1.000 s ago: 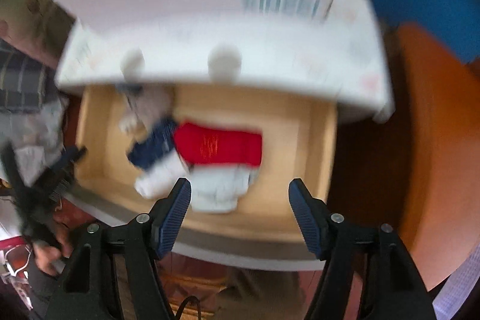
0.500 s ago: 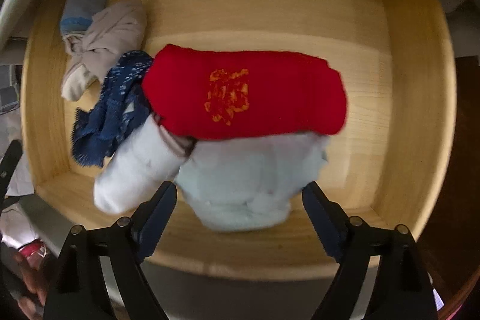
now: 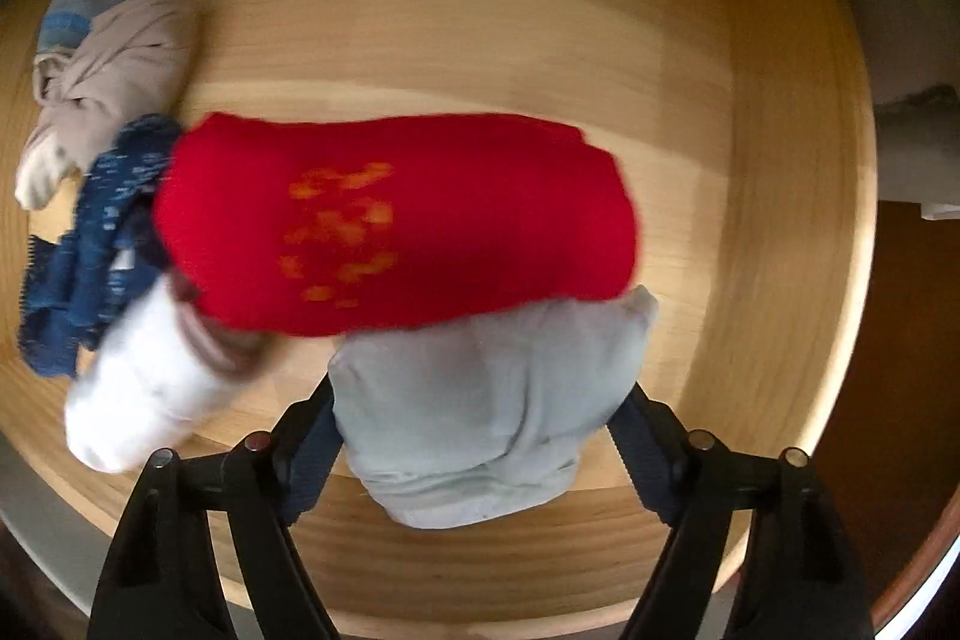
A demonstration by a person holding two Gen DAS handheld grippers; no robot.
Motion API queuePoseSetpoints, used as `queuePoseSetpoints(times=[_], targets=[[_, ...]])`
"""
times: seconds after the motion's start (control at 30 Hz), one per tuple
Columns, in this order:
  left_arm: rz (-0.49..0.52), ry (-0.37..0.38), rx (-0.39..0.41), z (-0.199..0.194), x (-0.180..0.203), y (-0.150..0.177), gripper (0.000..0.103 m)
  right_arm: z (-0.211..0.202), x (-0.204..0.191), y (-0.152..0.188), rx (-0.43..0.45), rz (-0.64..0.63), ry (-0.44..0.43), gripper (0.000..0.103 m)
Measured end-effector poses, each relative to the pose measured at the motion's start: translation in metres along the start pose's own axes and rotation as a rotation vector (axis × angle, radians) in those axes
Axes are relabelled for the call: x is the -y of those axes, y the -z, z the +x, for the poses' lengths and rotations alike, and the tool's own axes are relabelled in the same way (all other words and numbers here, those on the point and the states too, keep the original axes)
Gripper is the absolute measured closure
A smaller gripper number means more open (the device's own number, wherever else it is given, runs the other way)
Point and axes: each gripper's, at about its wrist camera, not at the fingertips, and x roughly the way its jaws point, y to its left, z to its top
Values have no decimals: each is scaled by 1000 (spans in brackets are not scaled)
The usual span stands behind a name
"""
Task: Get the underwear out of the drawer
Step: 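Return the right gripper to the drawer and grasp the pale blue garment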
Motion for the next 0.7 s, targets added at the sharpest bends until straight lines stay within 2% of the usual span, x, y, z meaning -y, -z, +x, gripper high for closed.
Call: queuePoseSetpoints(times=[0.17,0.37,0.47,0.7], targets=[[51,-1,-21,5,10,2,62,4,10,-1,-12,-3,-36,26],[183,74,-113,13,35,9,62,9,14,-5,-27,-16,-57,27],[241,95,-142,13,47,16,62,9,19,-6,-24,-5,-62,34],[325,133,-241,25,72,29,62,11,35,16,-10,-2,-37,48]])
